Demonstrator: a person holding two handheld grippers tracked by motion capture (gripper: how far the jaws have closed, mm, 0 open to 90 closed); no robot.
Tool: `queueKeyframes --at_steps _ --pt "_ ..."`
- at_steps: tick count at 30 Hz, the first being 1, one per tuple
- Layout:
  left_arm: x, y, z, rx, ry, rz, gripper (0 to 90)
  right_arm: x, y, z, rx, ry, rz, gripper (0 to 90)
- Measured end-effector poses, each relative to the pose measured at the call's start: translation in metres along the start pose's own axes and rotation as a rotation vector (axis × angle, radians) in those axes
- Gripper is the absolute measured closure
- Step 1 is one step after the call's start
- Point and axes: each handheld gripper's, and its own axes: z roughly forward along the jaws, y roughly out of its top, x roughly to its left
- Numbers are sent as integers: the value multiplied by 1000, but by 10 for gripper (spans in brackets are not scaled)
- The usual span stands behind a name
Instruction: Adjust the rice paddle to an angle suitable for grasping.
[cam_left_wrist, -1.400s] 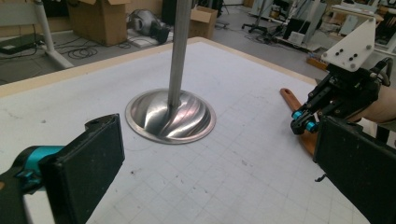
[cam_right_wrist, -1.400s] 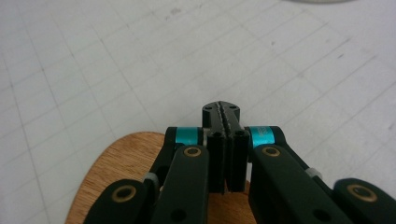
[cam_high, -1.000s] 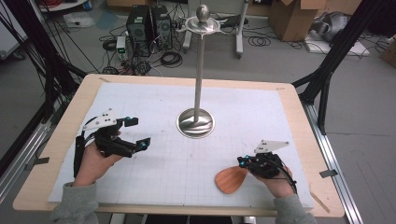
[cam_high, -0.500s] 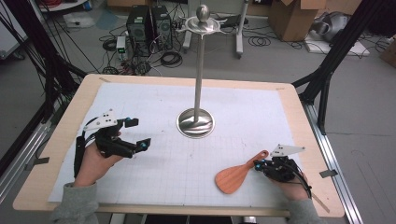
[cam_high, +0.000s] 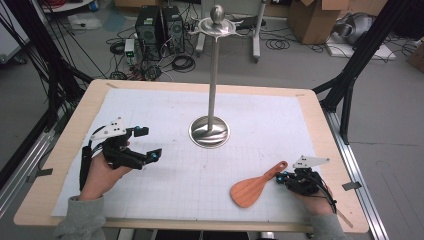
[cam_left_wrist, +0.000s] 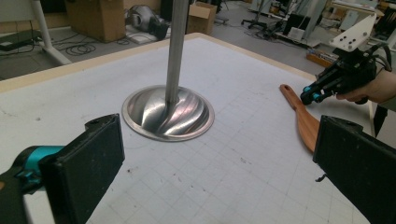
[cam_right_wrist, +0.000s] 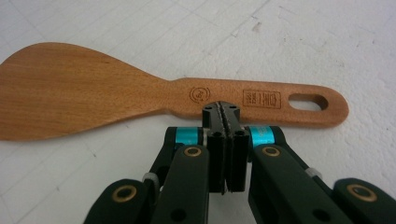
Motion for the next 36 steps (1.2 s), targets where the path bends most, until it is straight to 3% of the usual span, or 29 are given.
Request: queueKeyframes --at_steps 36 --pt "-1 -4 -9 3 21 -4 25 3 41 43 10 25 -36 894"
